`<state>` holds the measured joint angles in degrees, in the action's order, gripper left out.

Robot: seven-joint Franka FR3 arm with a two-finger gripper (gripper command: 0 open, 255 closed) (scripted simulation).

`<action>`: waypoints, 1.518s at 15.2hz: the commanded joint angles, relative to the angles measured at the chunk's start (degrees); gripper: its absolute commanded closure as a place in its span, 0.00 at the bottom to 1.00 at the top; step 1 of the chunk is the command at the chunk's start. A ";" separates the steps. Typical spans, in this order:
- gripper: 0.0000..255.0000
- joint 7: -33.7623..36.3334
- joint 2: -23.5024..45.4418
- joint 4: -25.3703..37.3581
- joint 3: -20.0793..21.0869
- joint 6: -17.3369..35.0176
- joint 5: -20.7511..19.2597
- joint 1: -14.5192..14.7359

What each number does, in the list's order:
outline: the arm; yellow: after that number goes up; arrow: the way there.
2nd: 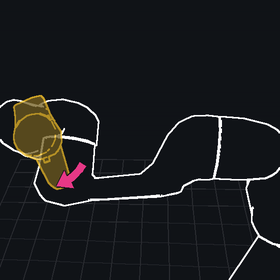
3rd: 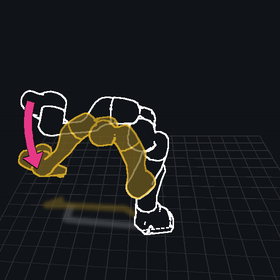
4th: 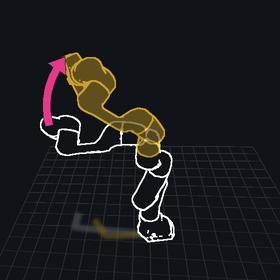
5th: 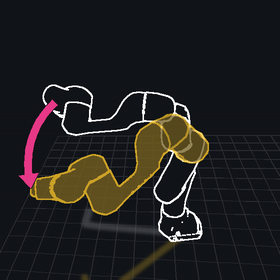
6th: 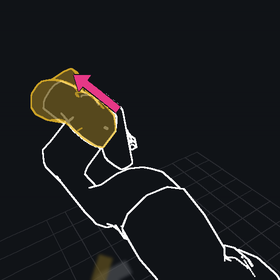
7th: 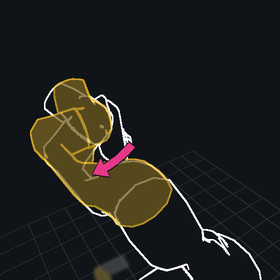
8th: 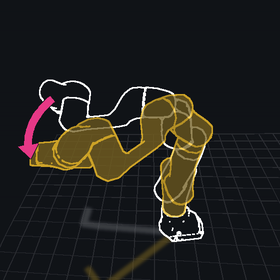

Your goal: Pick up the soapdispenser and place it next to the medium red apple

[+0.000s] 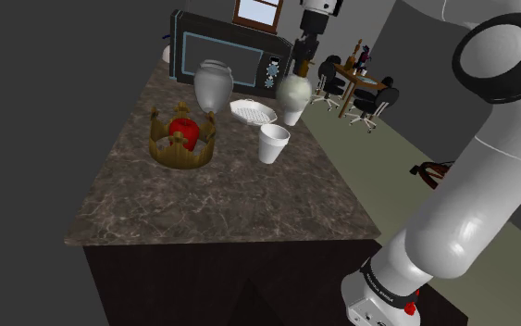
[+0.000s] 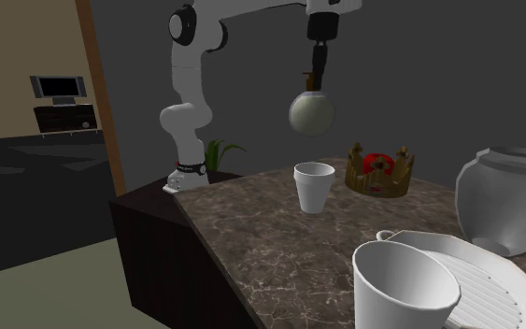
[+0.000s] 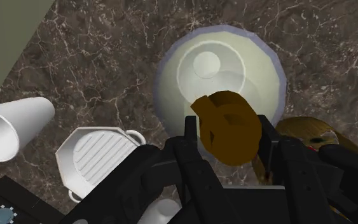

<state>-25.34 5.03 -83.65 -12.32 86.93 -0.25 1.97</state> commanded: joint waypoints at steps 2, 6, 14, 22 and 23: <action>1.00 3.52 3.30 4.53 1.55 -1.32 0.60 1.81; 1.00 7.80 8.33 11.48 3.32 -3.33 1.26 4.13; 1.00 13.40 16.47 21.07 5.30 -4.86 1.94 7.41; 1.00 13.56 13.68 10.56 5.34 2.87 1.60 7.86; 1.00 13.57 13.46 9.46 5.35 3.75 1.58 7.90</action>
<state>-11.79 18.73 -73.06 -6.98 89.71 1.36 9.82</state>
